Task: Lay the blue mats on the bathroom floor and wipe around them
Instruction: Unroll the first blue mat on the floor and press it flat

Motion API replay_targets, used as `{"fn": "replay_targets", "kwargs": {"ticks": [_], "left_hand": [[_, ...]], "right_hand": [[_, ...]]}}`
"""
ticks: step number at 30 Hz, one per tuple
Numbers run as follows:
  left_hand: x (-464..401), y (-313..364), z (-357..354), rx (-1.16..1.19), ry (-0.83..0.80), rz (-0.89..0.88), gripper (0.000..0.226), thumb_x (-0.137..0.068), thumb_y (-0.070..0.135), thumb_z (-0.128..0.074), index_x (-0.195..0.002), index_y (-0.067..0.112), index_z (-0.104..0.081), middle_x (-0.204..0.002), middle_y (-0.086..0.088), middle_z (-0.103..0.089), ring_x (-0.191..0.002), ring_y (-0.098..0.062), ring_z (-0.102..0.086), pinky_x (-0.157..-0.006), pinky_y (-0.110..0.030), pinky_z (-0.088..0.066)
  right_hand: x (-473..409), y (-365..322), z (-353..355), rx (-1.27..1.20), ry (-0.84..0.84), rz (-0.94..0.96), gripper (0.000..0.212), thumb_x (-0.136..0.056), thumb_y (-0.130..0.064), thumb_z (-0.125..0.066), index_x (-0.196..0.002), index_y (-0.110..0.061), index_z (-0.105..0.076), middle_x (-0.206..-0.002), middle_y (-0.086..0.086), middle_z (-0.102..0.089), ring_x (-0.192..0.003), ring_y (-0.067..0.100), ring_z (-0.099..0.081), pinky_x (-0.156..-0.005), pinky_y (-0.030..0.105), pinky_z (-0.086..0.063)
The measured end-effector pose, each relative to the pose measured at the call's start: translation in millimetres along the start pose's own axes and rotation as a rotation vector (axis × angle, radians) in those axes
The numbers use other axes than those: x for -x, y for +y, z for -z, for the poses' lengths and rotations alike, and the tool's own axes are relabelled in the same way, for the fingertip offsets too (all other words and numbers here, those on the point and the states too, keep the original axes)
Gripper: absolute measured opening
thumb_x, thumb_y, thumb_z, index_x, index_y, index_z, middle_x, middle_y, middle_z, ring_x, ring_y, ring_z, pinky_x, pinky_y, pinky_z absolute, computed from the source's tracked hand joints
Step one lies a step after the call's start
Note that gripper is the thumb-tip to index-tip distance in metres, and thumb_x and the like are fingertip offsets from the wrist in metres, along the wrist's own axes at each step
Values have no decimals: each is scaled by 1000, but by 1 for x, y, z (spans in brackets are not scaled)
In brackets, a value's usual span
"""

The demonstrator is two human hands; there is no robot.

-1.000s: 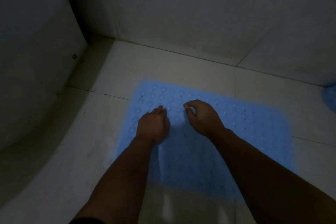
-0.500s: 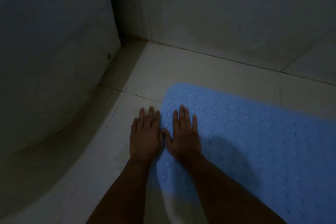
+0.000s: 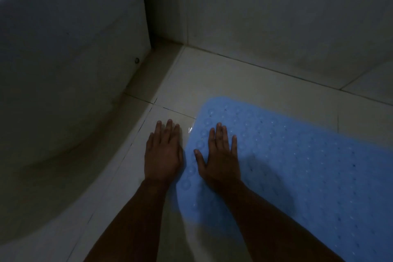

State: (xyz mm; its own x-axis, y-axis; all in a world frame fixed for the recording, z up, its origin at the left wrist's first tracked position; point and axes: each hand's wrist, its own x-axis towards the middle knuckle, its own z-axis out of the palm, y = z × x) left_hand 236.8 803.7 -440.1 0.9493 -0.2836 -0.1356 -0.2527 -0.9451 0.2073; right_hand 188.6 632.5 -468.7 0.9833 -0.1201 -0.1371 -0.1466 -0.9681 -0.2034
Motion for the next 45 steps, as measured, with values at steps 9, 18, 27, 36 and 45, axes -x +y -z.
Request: {"fn": "replay_targets", "kwargs": {"ticks": [9,18,27,36,45], "left_hand": [[5,31,37,5,-23,-30,61,-105,42,-20,-161,19,-26,-171,-6,-16,-159,-29,-2,-126,-47,-10],[10,75,-38,-46,-118,-225,75,-105,60,-20,-164,16,-8,-172,-8,4,-158,-27,11,-128,-52,-1],[17,74,-60,-49,31,-242,80,-103,64,-24,-164,13,-11,-172,-10,-3,-159,-25,6,-127,-53,-5],[18,74,-55,-43,-2,-243,78,-104,63,-18,-164,14,-6,-172,-9,4,-158,-24,12,-127,-54,-5],[8,73,-43,68,-164,-255,90,-95,71,-21,-164,16,-5,-171,-6,13,-157,-23,18,-127,-52,7]], "right_hand": [[-51,13,101,-308,-358,-104,63,-106,-50,-35,-155,-12,-35,-163,12,-31,-149,30,-31,-122,40,-24],[-25,43,95,-431,-130,-91,50,-106,-39,-43,-153,-19,-42,-164,5,-31,-155,21,-16,-123,36,-19],[-19,71,74,-397,71,-55,50,-104,-36,-49,-149,-14,-48,-159,5,-42,-154,20,-22,-124,45,-24],[-8,87,73,-375,118,-59,49,-105,-36,-46,-147,-11,-50,-156,9,-44,-153,23,-25,-124,44,-23],[19,98,73,-298,-90,-85,54,-106,-39,-40,-154,-13,-39,-164,8,-31,-156,25,-15,-126,49,-14]]}}
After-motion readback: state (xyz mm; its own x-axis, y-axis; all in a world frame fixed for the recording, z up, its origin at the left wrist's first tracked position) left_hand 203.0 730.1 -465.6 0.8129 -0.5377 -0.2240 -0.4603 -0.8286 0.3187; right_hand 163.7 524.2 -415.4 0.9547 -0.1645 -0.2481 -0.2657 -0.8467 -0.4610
